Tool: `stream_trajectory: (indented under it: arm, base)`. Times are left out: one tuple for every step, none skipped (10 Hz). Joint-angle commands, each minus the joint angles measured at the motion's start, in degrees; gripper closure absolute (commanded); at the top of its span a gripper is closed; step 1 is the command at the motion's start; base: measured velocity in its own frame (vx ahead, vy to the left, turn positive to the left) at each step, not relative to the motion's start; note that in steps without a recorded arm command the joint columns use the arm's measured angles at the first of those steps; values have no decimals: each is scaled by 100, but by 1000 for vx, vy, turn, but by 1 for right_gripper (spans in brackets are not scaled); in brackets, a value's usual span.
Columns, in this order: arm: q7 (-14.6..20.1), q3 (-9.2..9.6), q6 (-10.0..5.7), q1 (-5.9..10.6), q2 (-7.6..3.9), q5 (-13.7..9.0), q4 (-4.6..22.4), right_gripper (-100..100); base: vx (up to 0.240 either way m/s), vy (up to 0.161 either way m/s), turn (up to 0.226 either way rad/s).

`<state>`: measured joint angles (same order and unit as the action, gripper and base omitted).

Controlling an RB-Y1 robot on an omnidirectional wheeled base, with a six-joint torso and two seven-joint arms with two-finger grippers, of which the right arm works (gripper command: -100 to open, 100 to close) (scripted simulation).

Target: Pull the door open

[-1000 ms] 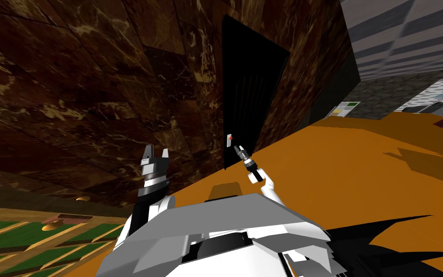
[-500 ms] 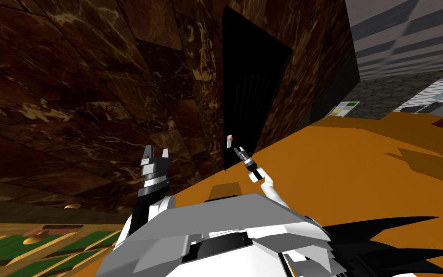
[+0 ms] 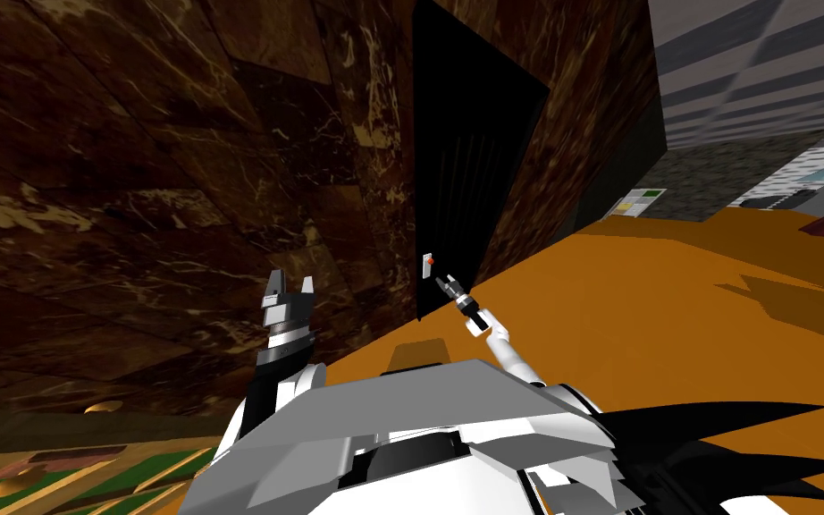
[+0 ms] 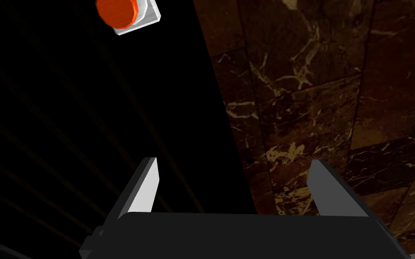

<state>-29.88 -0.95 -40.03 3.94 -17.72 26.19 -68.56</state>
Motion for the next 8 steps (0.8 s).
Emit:
stream_trajectory:
  arm:
    - [-157,-27,-51,133,-78,103,286,-100]
    - [-157,-27,-51,133,-78,103,329,-100]
    - [-243,-42,-77,222,-124,163,516,-100]
    - [-328,-57,-103,310,-169,223,712,-100]
    - [-407,-71,-128,392,-212,279,889,-100]
    - [-481,-83,-150,469,-251,331,1054,-100]
    - [-554,-96,-173,545,-290,383,1218,-100]
    - [-626,-109,-195,620,-328,434,1379,-100]
  base:
    - [99,0,-12]
    - [67,6,-3]
    - [59,5,-13]
    - [65,-4,-15]
    - [71,11,-8]
    - [89,15,-15]
    - [88,-7,-13]
    - [83,-3,-7]
